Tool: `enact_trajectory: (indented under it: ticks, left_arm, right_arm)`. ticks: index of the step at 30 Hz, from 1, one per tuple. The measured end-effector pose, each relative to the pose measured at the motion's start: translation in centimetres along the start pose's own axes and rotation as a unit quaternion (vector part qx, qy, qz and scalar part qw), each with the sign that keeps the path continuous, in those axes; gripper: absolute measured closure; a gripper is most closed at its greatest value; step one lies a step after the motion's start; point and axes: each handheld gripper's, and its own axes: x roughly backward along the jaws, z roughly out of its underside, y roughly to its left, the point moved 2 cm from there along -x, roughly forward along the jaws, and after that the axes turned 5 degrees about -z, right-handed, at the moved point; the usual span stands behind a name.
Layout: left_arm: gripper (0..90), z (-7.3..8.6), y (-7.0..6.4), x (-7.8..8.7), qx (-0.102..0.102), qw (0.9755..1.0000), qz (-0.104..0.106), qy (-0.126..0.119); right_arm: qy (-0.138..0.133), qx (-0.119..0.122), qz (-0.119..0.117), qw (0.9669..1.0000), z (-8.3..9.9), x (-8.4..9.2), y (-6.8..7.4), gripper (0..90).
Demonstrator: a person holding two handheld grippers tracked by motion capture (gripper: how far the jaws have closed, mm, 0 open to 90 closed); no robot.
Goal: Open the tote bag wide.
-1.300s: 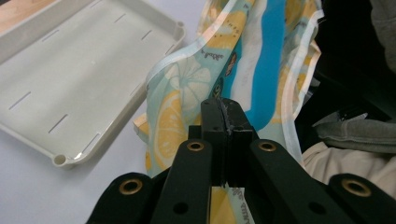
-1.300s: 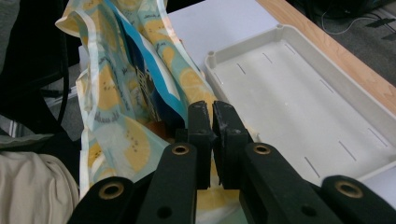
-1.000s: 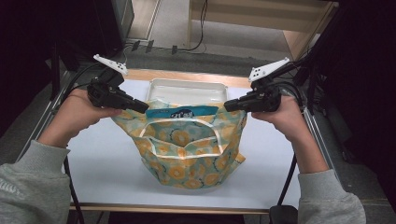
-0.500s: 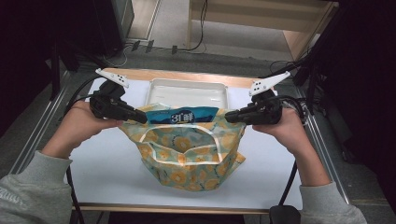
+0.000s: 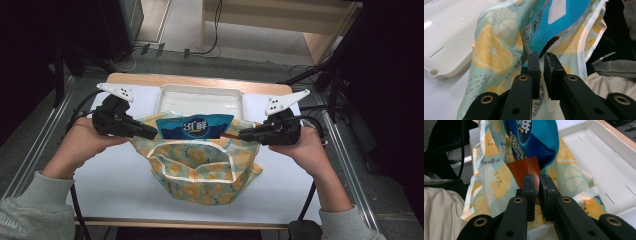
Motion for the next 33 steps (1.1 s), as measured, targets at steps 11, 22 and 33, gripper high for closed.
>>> enact_trajectory:
  ticks: [11, 22, 33]
  left_arm:
    - [81.0, 1.2, -0.6, -1.1, -0.004, 0.9999, 0.013, -0.001]
    - [80.8, 2.8, -0.1, -2.3, 0.008, 0.9996, 0.028, -0.008]
    - [78.8, 3.9, 0.2, -3.2, 0.006, 0.9993, 0.034, -0.015]
  right_arm:
    - [-0.004, 0.002, 0.004, 1.0, 1.1, -0.3, 1.0, 84.1]
    - [-0.013, -0.005, -0.012, 0.9998, 2.9, -0.7, 1.0, 84.6]
    - [-0.018, -0.015, -0.009, 0.9997, 4.7, -0.7, 1.2, 84.6]
